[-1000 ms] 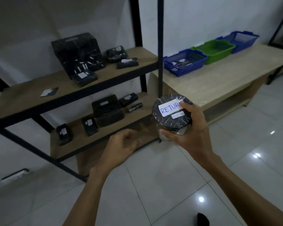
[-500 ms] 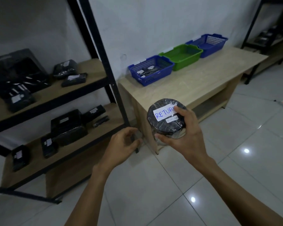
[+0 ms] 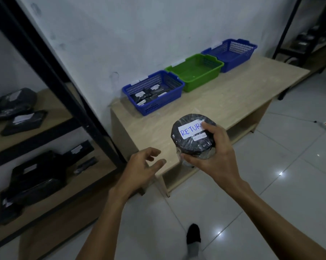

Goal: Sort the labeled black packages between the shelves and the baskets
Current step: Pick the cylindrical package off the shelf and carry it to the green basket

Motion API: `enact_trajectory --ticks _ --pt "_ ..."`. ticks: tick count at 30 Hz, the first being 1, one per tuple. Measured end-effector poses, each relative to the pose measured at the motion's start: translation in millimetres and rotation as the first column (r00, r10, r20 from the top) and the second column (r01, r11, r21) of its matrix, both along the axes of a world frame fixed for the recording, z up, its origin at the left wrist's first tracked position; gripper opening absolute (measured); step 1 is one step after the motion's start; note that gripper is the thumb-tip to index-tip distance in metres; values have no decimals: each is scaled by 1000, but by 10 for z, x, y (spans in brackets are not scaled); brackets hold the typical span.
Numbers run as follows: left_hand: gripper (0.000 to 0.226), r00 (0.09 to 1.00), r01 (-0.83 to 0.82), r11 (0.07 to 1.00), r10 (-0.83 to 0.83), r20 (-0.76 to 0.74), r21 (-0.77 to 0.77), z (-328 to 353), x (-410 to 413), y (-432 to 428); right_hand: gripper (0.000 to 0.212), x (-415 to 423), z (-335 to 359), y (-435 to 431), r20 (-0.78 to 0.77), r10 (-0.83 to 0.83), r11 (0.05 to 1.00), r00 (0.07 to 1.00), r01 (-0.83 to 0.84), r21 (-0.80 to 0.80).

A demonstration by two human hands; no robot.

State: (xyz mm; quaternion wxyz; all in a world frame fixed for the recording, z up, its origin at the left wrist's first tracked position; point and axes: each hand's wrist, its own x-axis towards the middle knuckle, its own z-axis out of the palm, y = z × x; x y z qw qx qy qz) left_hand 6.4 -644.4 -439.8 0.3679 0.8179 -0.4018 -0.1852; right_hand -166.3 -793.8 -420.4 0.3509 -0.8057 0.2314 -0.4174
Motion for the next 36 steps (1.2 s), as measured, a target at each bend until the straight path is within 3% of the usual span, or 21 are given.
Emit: enact_trajectory --ticks 14,24,36 --pt "40 999 42 991 -40 -17 128 5 979 -2205 90 898 90 -2153 -50 -42 996 998 46 83" --pt "35 982 -186 972 185 24 143 -87 1229 -3723 89 1384 -75 -3881 -62 137 987 989 -131 93" --pt "37 962 -272 940 264 69 206 -277 1937 -5010 88 2435 -210 -5387 -75 256 965 964 -250 79"
